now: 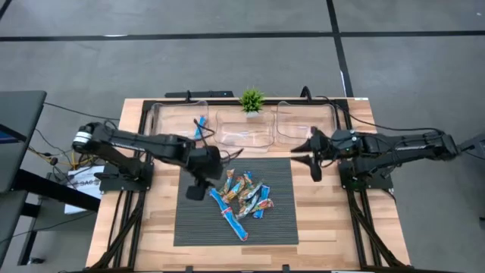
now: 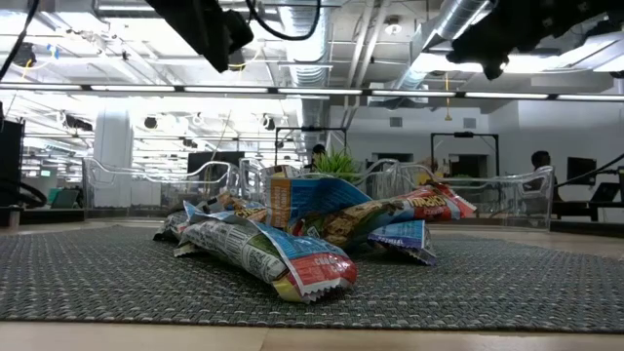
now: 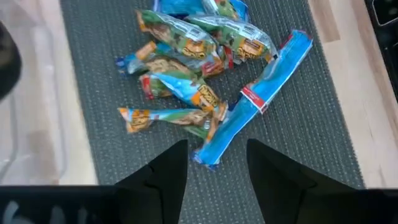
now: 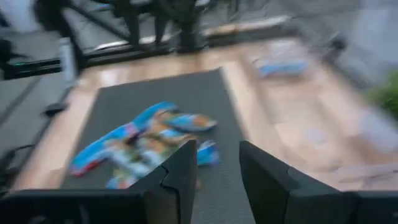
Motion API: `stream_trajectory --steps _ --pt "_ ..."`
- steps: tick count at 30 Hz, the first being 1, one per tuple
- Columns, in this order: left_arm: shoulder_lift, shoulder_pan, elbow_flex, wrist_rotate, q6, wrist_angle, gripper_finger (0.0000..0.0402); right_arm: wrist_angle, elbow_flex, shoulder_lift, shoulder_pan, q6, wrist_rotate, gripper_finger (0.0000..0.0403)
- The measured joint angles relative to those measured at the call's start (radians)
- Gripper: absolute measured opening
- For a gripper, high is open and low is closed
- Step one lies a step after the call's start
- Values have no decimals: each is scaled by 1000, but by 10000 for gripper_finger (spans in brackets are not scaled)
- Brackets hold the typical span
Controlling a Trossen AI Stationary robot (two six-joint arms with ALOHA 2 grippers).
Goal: Pick and place Granola Bars by type
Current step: Put the red granola bar into the top left transparent bin
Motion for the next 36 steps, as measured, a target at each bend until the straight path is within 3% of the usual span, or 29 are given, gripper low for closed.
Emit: stream_trajectory --steps 8,14,18,26,33,36 --pt "140 -105 20 4 60 116 157 -222 176 138 149 38 -50 113" --pt "258 -142 110 -64 167 105 157 -243 264 244 231 80 -75 113" --pt "319 -173 138 -97 223 109 157 -255 267 276 260 168 -74 113" --pt "435 -262 139 -75 160 123 157 -273 267 265 317 296 -50 113" --pt "514 -304 139 -213 137 226 157 -297 266 271 324 333 -41 113" --pt "517 -305 139 -226 117 243 157 -297 266 270 324 333 -39 113"
